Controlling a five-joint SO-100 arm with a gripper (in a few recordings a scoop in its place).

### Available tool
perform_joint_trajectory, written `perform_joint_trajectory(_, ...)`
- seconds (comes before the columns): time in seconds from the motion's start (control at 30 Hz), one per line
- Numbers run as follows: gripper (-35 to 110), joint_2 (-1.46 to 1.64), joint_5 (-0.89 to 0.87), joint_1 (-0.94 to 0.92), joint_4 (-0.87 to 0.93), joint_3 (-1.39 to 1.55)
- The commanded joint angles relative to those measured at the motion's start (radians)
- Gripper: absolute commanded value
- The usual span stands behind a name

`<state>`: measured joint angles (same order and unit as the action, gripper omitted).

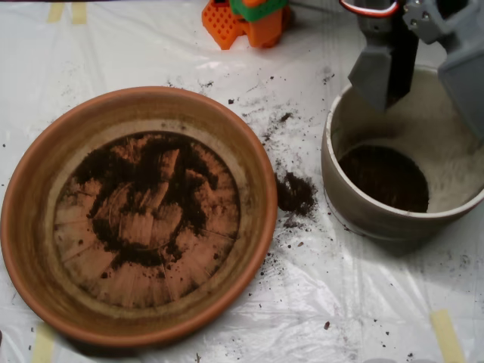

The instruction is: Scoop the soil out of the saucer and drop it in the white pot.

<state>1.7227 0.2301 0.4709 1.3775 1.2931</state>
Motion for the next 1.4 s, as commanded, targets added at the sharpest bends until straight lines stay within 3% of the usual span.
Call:
perform_joint_trajectory(0.0, 37, 0.049, -0.005, -0.008, 0.025, -0.081)
perform_joint_trajectory(0.27, 34, 0.117, -0.061, -0.074, 0.044, -0.094)
perform_joint_trajectory(0.8, 29, 0.259, -0.143, -0.448, 0.094, -0.152)
perform_joint_trajectory(1.37, 29, 0.497, -0.124, -0.652, -0.149, 0.385)
